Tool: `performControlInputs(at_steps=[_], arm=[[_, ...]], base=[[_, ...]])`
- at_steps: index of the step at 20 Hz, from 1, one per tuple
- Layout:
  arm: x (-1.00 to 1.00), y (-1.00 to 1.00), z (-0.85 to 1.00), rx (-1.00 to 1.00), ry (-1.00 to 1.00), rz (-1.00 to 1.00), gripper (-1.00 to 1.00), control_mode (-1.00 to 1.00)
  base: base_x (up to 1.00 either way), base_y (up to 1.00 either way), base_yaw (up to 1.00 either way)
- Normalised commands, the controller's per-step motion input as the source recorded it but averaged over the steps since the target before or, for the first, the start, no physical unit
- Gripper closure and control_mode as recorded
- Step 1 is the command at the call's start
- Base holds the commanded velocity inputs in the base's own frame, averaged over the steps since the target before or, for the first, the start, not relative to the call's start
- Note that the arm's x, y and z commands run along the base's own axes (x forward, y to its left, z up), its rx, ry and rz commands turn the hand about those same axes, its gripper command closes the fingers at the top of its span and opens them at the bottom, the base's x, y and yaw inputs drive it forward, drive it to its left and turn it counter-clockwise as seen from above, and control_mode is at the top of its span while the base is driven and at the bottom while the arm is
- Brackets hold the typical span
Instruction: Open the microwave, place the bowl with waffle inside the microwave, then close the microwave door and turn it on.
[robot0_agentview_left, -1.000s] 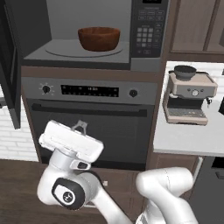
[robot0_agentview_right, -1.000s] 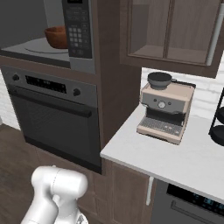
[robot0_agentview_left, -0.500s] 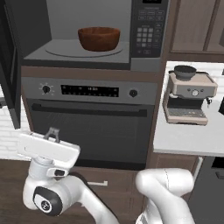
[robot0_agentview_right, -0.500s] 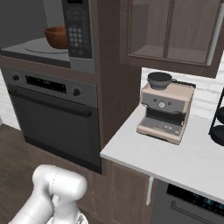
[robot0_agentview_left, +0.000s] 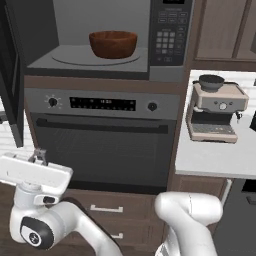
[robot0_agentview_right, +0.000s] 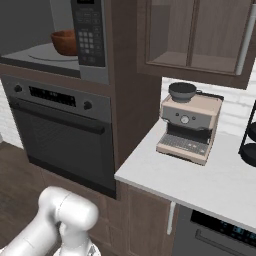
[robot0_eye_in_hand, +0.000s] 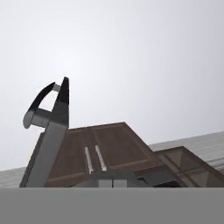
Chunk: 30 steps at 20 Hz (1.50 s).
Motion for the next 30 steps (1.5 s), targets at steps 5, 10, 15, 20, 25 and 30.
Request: performControlInputs(at_steps=[5,10,15,20,25,30], arm=[[0.00,0.42,0.00,-0.02,-0.02,0.00,1.00,-1.00],[0.00,0.32,0.07,0.00,-0.05,0.00,1.00,-1.00],[0.11,0.26,0.09,0.00,0.00,0.00,1.00,-1.00],[0.34,0.22,0.01,0.00,0.00,0.00,1.00,-1.00],[0.10,0.05,0.31,0.00,0.00,0.00,1.00,-1.00],[0.01,0.00,0.46,0.01,-0.01,0.00,1.00,-1.00]], base=[[0.00,0.00,0.00],[0.00,0.00,0.00],[0.00,0.00,0.00],[0.00,0.00,0.00],[0.00,0.00,0.00],[0.00,0.00,0.00]])
